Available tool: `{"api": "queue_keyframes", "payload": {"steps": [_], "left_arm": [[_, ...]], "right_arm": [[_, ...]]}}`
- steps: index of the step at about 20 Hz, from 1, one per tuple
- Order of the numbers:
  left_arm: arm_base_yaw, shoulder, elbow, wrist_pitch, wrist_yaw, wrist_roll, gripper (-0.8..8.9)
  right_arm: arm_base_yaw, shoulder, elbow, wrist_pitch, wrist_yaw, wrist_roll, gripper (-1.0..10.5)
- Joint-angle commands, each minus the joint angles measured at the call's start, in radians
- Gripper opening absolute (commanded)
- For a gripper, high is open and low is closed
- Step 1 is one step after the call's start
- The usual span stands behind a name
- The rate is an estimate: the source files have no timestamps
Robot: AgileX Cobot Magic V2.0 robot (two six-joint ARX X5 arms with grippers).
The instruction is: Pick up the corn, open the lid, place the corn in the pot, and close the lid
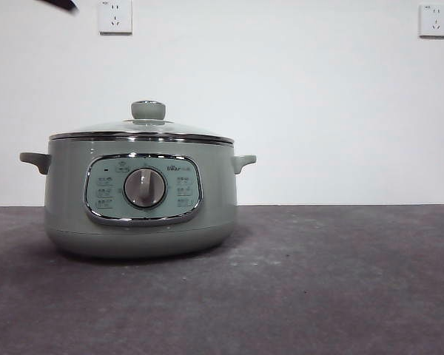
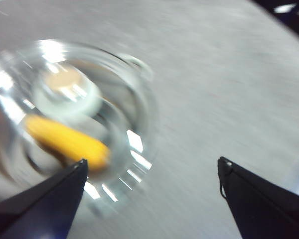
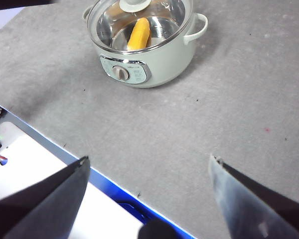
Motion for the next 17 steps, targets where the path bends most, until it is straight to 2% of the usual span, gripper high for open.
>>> {"api": "queue_keyframes", "payload": {"steps": [1,4,7,17], "left_arm": [[0.001,-0.085,0.002,-0.093,0.051,-0.016,4.4],[0.001,-0.195,0.002,-0.216,0.101,-0.016,4.4],[0.001,-0.255,0.002,-0.285,0.108,-0.016,4.4],[0.001,-0.275,0.002,-0.333,0.108,-0.016,4.4]], "right_arm": [[0.001,-0.001,-0.007,-0.027,0.0,-0.016,4.1],[0.001,-0.001,-0.007,-0.027,0.0,-0.039,4.1],[0.001,-0.001,-0.007,-0.027,-0.004,-0.056,4.1],[0.001,0.0,-0.007,-0.027,-0.004,-0.056,4.1]]}}
